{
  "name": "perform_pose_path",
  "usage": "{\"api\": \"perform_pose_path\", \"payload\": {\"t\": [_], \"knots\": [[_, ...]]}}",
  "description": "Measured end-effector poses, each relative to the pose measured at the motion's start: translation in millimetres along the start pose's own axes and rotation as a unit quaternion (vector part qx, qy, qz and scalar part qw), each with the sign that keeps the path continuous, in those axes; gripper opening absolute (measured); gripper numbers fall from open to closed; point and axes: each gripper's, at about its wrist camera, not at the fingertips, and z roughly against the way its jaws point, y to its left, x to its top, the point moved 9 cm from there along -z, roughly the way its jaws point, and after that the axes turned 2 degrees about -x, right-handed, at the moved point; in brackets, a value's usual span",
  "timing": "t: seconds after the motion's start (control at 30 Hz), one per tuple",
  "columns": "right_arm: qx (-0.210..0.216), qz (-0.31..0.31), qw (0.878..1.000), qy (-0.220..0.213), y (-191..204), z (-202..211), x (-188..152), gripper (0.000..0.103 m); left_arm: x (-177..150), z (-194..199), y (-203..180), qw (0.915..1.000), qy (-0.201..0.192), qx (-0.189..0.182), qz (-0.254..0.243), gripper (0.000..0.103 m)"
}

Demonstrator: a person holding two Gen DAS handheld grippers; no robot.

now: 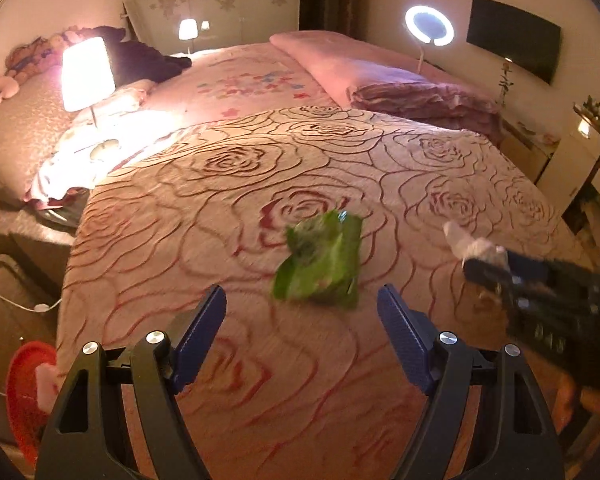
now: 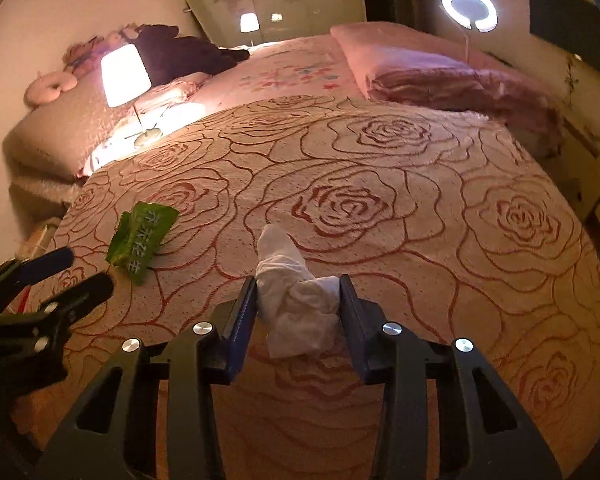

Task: Collect trash
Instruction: 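Grasp the green snack packet with the left tool while the right tool holds the tissue, then carry the green packet in the left tool and tissue in the right tool over the basket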

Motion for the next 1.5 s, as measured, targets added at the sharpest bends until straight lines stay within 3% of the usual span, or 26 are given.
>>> {"api": "perform_pose_path", "payload": {"t": [0.17,0.3,0.4,0.8,1.0,1.5], "knots": [[-0.02,0.021,1.0,0.0,7,-2,1,0.04,11,-17,-2,0.9999,0.01,0.002,0.001,0.074],[-0.015,0.015,1.0,0.004,4,-5,1,0.04,11,-30,3,0.9996,0.026,0.001,0.007,0.046],[-0.017,0.018,1.0,0.005,3,-4,1,0.04,10,-27,2,0.9997,0.022,-0.007,0.001,0.037],[-0.034,0.033,0.999,0.007,6,-6,0,0.04,-39,24,15,0.9982,0.013,0.056,-0.018,0.037],[-0.041,0.038,0.998,0.008,6,-7,0,0.04,-61,52,28,0.9975,0.005,0.07,0.004,0.037],[-0.074,0.065,0.995,0.006,11,-7,-1,0.04,-98,75,50,0.996,0.001,0.077,0.045,0.037]]}}
